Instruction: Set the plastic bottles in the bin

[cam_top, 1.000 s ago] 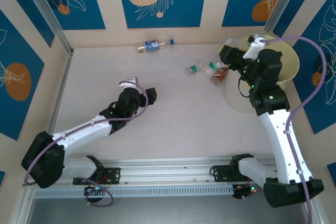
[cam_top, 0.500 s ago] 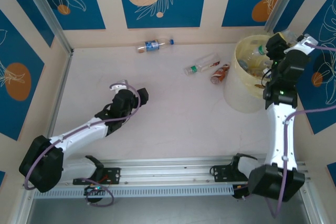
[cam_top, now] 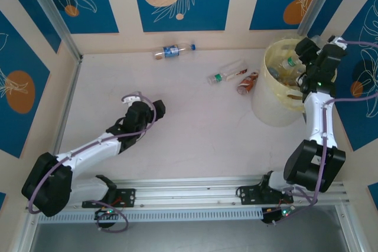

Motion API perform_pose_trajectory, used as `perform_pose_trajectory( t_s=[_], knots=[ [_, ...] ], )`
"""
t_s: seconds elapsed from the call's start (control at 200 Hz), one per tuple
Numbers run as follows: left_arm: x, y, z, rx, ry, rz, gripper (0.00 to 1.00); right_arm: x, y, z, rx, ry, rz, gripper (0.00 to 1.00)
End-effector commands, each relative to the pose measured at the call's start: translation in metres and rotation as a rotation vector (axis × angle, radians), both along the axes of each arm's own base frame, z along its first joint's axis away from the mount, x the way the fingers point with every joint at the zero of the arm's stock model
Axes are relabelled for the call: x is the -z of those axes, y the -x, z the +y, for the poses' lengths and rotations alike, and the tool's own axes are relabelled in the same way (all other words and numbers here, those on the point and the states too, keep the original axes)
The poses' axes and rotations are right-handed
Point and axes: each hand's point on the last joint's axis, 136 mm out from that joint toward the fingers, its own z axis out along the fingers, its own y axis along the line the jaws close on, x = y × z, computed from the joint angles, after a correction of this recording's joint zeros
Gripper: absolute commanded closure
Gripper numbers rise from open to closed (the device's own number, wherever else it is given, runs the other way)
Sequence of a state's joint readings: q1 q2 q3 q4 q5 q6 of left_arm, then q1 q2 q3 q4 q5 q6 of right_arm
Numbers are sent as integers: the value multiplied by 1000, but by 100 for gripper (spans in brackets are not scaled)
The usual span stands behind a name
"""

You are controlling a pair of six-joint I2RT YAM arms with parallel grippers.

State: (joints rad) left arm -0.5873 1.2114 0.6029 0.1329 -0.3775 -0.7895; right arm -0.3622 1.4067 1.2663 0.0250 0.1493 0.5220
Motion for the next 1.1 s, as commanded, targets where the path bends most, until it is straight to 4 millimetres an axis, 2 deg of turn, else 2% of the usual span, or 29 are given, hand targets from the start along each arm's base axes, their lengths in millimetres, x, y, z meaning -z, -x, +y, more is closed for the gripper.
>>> perform_pose_trajectory(
  t_s=[0.0, 0.18, 0.32, 0.435, 0.545, 0.635, 0.825, 0.94, 1.03, 1.095],
  knots=[
    [1, 2, 7, -21, 21, 4, 0, 26, -7, 19, -107, -61, 105, 24],
    [5, 3, 11, -30, 18, 8, 0, 15, 7, 23, -117, -41, 119, 27],
    [10, 3, 13, -36, 22, 19, 0, 16, 8, 25, -168, -67, 136, 38],
    [12, 3, 12, -30, 24, 27, 0, 13, 1, 31, -239, -91, 129, 35],
    [12, 3, 14, -35, 24, 25, 0, -8, 1, 51, -360, -112, 42, 32],
    [13, 4, 16, -40, 21, 25, 0, -19, 8, 51, -336, -132, 6, 32],
    [18, 5, 19, -47, 15, 34, 0, -22, 21, 52, -313, -135, 1, 35],
    [20, 3, 21, -49, 8, 37, 0, -30, 30, 39, -219, -68, -29, 40],
    [20, 1, 21, -49, 6, 38, 0, -36, 39, 20, -107, 11, -33, 41],
    [21, -1, 21, -48, 7, 40, 0, -33, 41, 6, -37, 69, -7, 42]
  ],
)
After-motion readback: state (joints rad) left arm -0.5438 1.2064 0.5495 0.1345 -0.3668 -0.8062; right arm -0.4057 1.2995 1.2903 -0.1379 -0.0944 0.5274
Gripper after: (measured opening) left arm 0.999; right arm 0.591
